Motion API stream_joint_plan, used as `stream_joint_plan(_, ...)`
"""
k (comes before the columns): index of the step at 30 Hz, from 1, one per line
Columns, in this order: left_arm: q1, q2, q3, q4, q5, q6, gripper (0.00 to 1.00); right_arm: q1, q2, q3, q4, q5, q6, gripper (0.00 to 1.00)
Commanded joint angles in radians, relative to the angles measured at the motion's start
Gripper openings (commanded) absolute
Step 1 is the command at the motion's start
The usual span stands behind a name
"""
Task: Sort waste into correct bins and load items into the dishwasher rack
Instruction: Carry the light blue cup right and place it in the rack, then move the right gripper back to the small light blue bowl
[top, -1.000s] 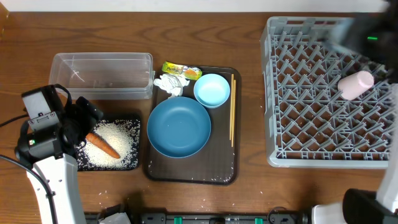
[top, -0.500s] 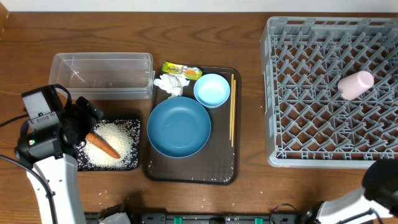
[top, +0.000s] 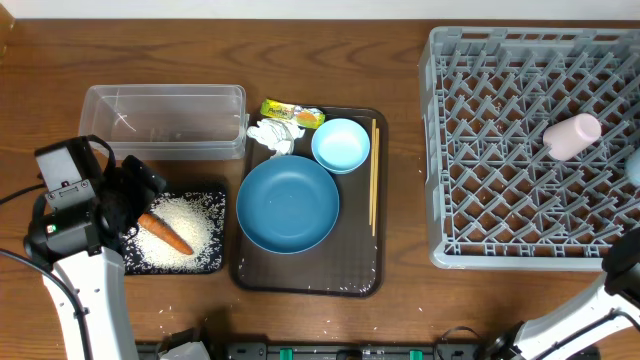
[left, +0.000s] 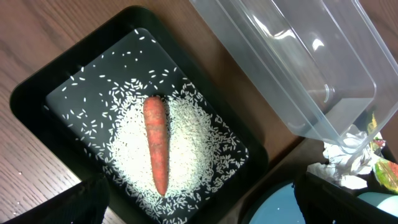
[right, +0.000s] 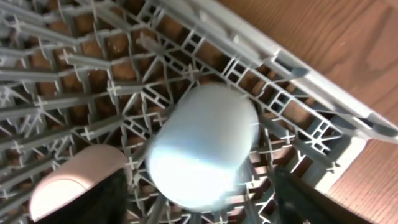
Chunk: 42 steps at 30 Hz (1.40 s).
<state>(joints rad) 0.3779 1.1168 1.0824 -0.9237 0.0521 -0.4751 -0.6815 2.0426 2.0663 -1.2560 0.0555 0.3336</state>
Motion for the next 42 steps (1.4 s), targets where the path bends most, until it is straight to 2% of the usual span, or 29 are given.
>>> stream_joint_plan(1,0.005,0.002,0.012,-0.003,-0.012,-0.006,0.97,-0.005,0.010,-0.001,-0.011,-0.019,-0.010,0.84)
stream_joint_plan(4,0.005,0.002,0.012,-0.003,-0.012,-0.006,0.97,-0.005,0.009,-0.001,-0.032,-0.032,-0.010,0.92)
stream_joint_plan(11,0.005,0.002,0.012,-0.003,-0.012,-0.006,0.97,-0.005,-0.012,0.000,-0.082,-0.073,-0.009,0.91)
stream_joint_plan(16,0.005,0.002,0.012,-0.003,-0.012,-0.006,0.97,0.014,-0.099,0.000,-0.076,-0.232,-0.010,0.90)
stream_joint_plan(21,0.005,0.002,0.012,-0.003,-0.012,-0.006,0.97,0.108,-0.225,0.000,-0.042,-0.399,-0.065,0.92)
stream_joint_plan(24,0.005,0.002,0.012,-0.003,-0.012,-0.006,0.97,0.226,-0.293,0.000,-0.011,-0.476,-0.115,0.95)
stream_joint_plan(27,0.005,0.002,0.012,-0.003,-0.012,-0.006,0.97,0.378,-0.323,0.000,0.006,-0.472,-0.130,0.96)
stream_joint_plan(35,0.005,0.002,0.012,-0.003,-0.012,-0.006,0.97,0.824,-0.240,0.000,0.051,-0.356,-0.129,0.93)
stream_joint_plan(37,0.005,0.002,0.012,-0.003,-0.012,-0.006,0.97,0.924,-0.199,0.000,0.064,-0.270,-0.124,0.89)
stream_joint_plan(40,0.005,0.002,0.012,-0.003,-0.012,-0.006,0.97,1.043,-0.128,0.000,0.075,-0.118,-0.093,0.75)
stream_joint_plan(42,0.005,0.002,0.012,-0.003,-0.012,-0.006,0.97,1.108,-0.069,0.000,0.077,-0.057,-0.077,0.75)
